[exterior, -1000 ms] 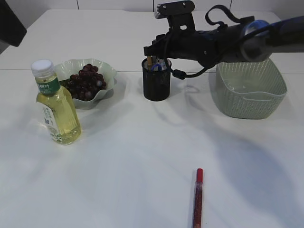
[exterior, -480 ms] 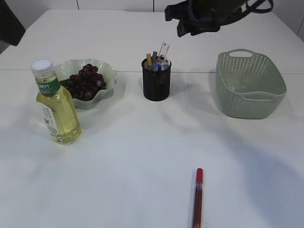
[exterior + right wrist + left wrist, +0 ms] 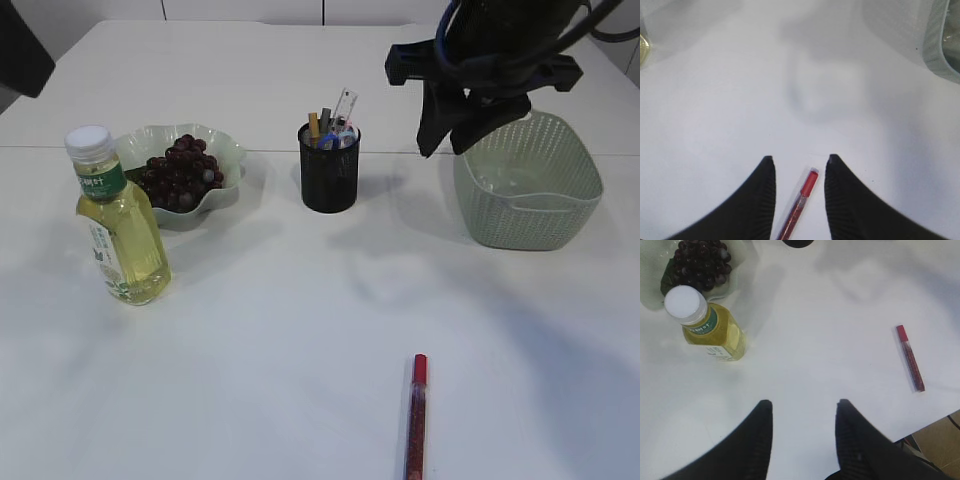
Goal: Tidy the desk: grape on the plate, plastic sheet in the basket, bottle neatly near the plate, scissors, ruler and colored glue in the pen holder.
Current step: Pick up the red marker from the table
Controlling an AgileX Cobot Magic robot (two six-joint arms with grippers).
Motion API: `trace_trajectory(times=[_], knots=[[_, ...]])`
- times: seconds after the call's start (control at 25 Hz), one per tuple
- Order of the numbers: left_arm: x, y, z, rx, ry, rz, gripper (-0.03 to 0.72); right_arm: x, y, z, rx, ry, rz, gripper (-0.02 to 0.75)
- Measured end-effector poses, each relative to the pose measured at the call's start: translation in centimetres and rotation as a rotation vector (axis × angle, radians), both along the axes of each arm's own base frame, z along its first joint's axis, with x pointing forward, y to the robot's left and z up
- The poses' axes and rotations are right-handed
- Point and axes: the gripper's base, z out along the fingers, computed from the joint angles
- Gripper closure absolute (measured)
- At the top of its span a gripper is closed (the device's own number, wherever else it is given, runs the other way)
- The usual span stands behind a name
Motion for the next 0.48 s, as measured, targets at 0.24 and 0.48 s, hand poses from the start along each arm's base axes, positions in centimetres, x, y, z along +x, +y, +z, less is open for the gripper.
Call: trace_trajectory(times=[0.24, 0.48], knots=[[-0.01, -0.01, 0.0, -0.001, 0.001, -0.001, 0.379, -0.12, -0.04, 0.01, -0.003, 0.015, -0.004, 0.454], [-0.01, -0.01, 0.0, -0.001, 0.001, -0.001, 0.379, -0.13, -0.04, 0.0, 0.004, 0.021, -0.028, 0.316]])
